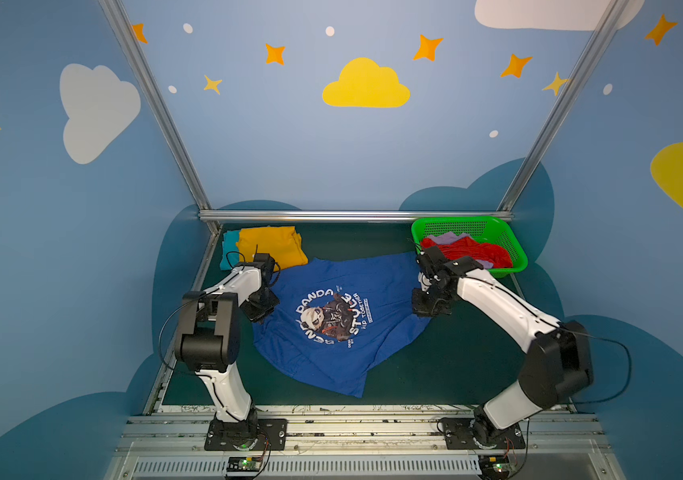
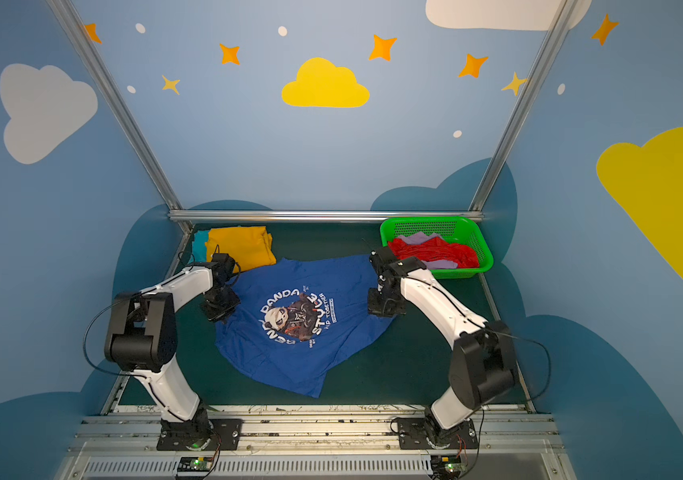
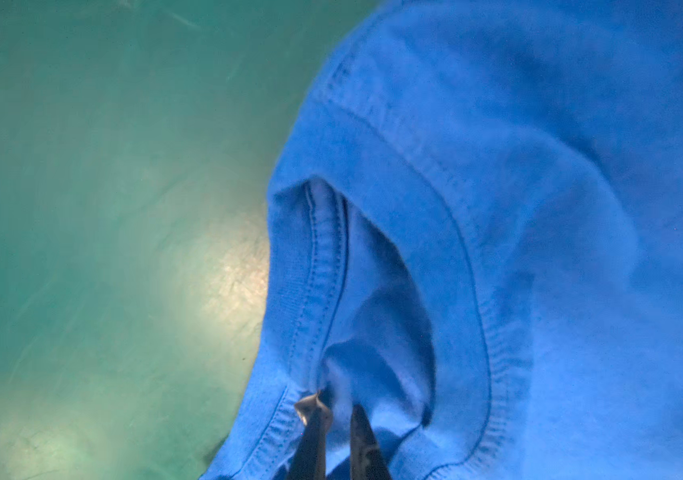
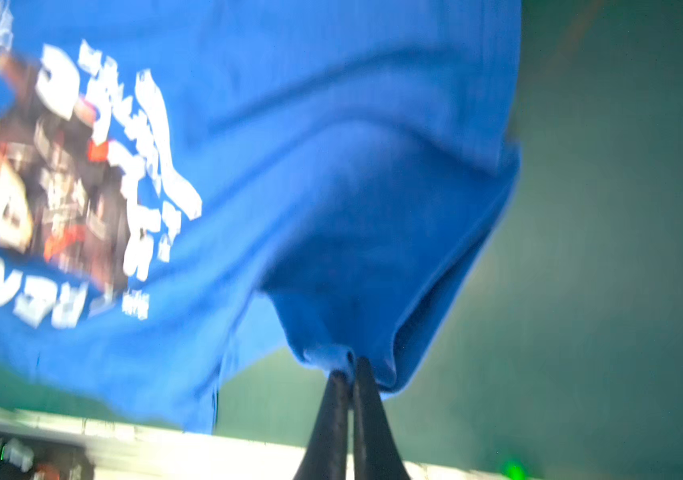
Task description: Fold and stack the t-shirts
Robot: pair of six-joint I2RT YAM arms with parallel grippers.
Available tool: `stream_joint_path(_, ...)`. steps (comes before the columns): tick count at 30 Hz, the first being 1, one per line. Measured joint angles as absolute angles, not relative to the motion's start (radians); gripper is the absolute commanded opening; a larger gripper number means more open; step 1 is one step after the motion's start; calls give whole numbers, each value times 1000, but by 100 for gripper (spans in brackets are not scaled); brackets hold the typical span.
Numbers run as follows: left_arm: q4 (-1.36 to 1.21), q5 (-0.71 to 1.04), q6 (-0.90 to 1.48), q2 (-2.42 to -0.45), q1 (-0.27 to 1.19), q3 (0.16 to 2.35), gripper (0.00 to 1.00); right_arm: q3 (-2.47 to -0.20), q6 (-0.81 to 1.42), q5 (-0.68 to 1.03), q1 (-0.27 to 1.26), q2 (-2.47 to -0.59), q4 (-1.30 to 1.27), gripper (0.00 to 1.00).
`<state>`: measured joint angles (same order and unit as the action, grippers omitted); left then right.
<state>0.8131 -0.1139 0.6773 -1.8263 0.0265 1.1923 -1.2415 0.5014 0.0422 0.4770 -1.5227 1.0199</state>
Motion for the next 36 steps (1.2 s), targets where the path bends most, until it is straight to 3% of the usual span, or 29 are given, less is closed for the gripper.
stream_joint_path(6,809,-114,677,-1843,25,1192,15,-944,629,40,444,-1372,1030,0)
stream_joint_path(13,820,-102,677,-1836,23,1194,15,-615,750,142,188,-1179,949,0)
stream_joint_path(15,836,-102,678,-1805,37,1194,23,-610,765,154,149,-1154,922,0)
stream_joint_path(18,877,-107,683,-1679,90,1194,55,-627,785,161,116,-1147,876,48)
stream_joint_path(19,891,-113,688,-1615,117,1194,61,-636,785,160,110,-1150,867,56)
stream_joint_path(20,902,-119,693,-1557,142,1193,62,-642,786,160,105,-1151,860,58)
stream_joint_path(21,915,-125,698,-1481,175,1188,60,-646,786,159,101,-1152,853,59)
stream_joint_path(24,932,-120,724,-1298,264,1127,36,-651,785,159,95,-1136,851,59)
stream_joint_path(26,944,-112,764,-1214,342,1054,29,-668,778,149,96,-1097,870,52)
stream_joint_path(28,955,-102,804,-1187,431,987,30,-700,768,139,105,-1049,884,44)
stream_joint_path(30,948,-89,863,-1212,551,918,42,-745,739,125,133,-996,886,36)
stream_joint_path(32,940,-78,916,-1253,644,872,51,-780,719,117,172,-970,883,37)
stream_joint_path(36,921,-58,1015,-1341,786,823,52,-822,686,106,301,-1013,870,46)
